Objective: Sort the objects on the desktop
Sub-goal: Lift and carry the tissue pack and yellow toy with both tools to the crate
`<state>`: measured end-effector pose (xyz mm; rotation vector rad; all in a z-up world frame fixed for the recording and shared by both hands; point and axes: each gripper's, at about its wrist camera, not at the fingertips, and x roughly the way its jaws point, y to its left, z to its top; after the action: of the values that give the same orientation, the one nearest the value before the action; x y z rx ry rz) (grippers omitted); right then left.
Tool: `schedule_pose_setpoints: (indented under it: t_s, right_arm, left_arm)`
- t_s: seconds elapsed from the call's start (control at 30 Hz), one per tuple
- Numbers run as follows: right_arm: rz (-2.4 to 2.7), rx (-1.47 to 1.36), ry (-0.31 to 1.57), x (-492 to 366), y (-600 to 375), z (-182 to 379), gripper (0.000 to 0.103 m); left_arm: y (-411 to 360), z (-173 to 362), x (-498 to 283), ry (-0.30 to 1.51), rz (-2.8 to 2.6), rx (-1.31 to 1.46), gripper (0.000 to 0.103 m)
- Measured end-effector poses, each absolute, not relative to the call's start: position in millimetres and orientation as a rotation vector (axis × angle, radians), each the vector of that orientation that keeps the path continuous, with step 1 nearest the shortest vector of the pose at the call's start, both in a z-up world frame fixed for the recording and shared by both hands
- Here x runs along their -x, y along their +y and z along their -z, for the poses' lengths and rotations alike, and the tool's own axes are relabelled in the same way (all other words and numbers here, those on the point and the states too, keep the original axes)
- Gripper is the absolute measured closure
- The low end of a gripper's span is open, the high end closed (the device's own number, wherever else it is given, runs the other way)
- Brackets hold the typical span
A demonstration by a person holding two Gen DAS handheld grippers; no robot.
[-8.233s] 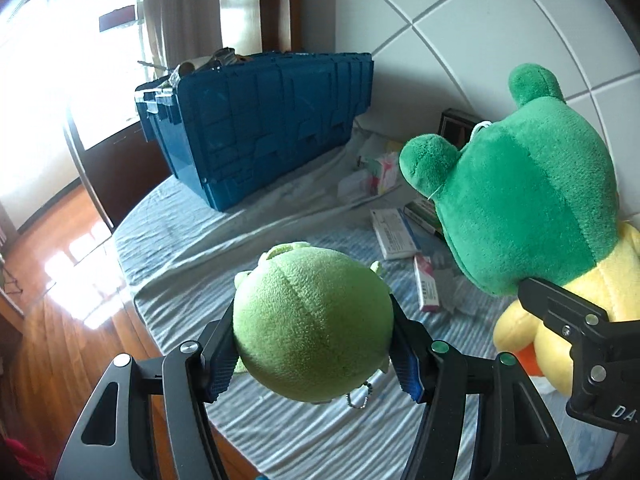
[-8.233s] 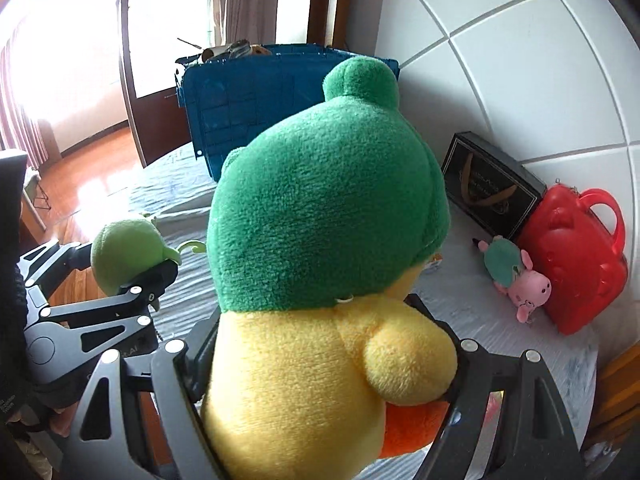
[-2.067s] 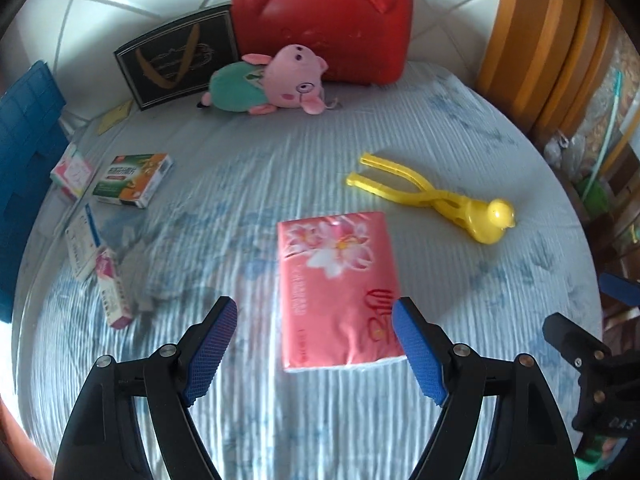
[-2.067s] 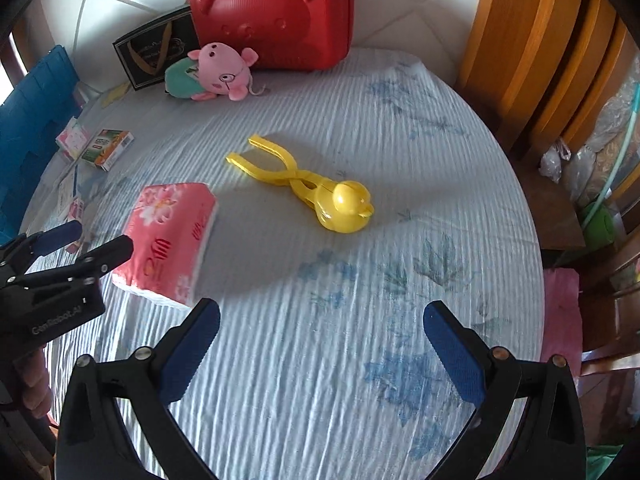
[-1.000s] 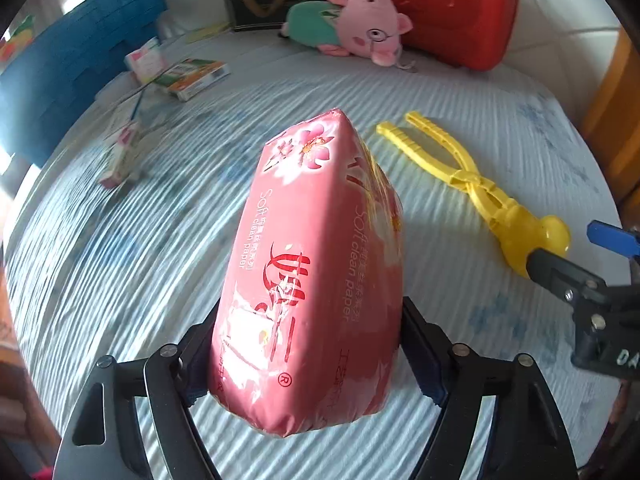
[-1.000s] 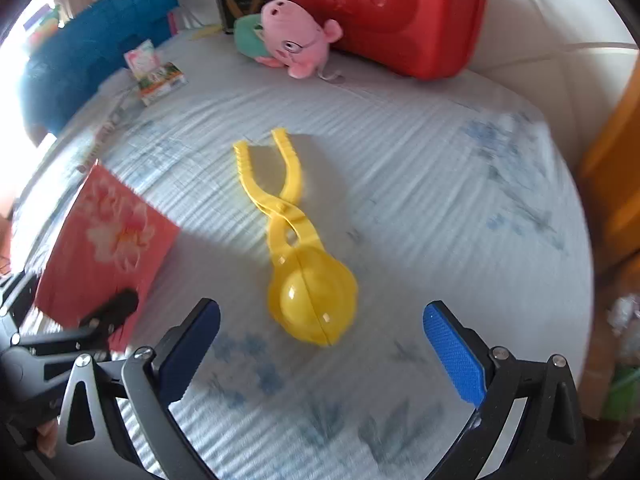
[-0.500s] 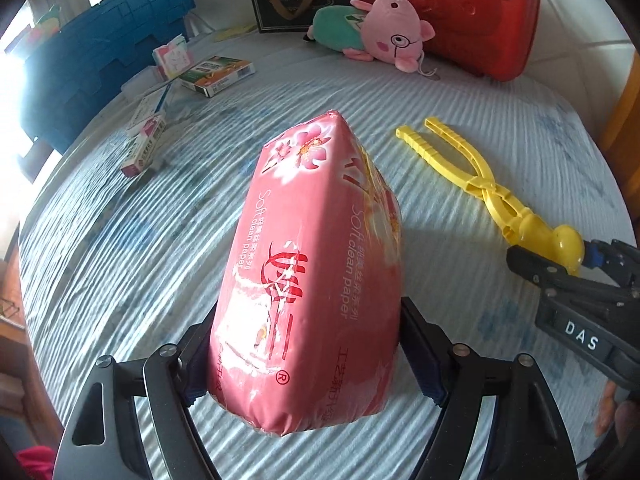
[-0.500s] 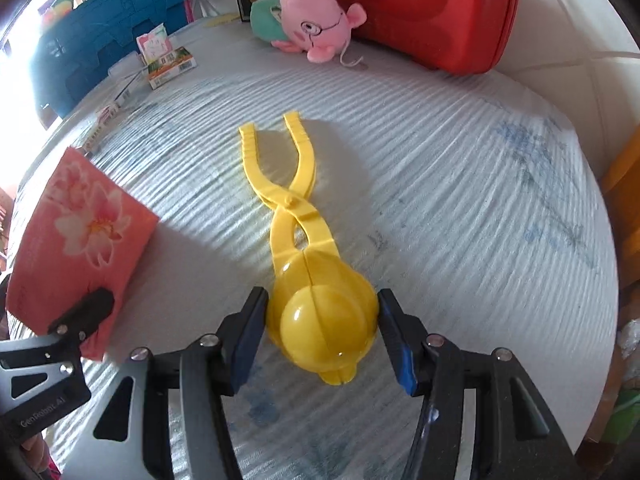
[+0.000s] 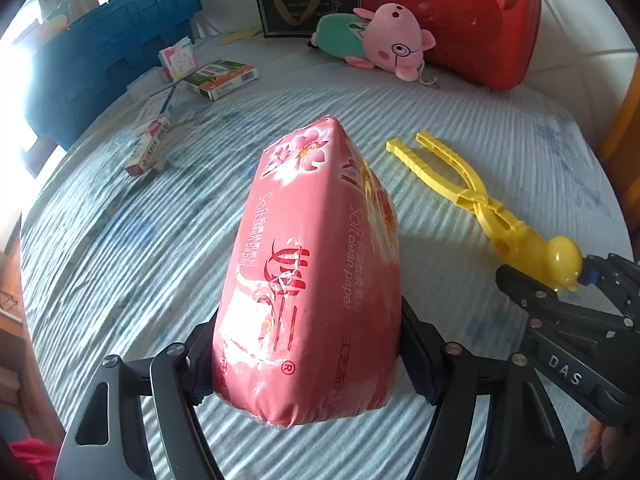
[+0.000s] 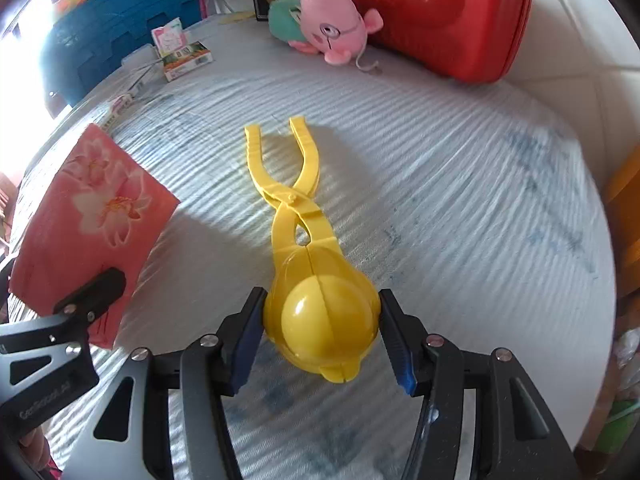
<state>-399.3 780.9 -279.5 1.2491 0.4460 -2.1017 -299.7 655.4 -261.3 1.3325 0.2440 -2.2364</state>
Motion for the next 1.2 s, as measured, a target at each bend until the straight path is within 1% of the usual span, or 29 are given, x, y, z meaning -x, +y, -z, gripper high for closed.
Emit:
schedule_pose_setpoints:
  t_s: [0.33, 0.57, 0.77, 0.9, 1.13, 1.2]
  right_arm:
    - [2.138, -1.028, 0.394, 366.2, 779.1, 188.4, 0.048]
    - [2.154, -0.887, 0.418, 329.3, 750.1, 124.9, 0.048]
    - [2.179, -0.786, 0.436, 283.7, 700.6, 78.5, 0.048]
    - [2.223, -0.723, 0.416, 245.7, 653.8, 52.5, 0.048]
    - [2.258, -0.688, 0.342, 198.0, 571.0, 19.9, 0.048]
    - [2.257, -0.685, 0.340, 189.2, 546.9, 14.3, 0.048]
  left_arm:
    - [660.0, 184.8, 264.1, 0.222, 2.275, -1.146, 0.030]
    - [637.7, 128.4, 220.7, 0.243, 2.301, -1.008, 0.030]
    - [584.1, 93.5, 175.5, 0.254, 2.333, -0.907, 0.030]
    - [533.1, 73.5, 142.8, 0.221, 2.369, -0.870, 0.030]
    - [441.4, 50.4, 92.4, 0.144, 2.397, -0.860, 0.030]
    - [421.0, 46.8, 89.8, 0.146, 2.398, -0.851, 0.030]
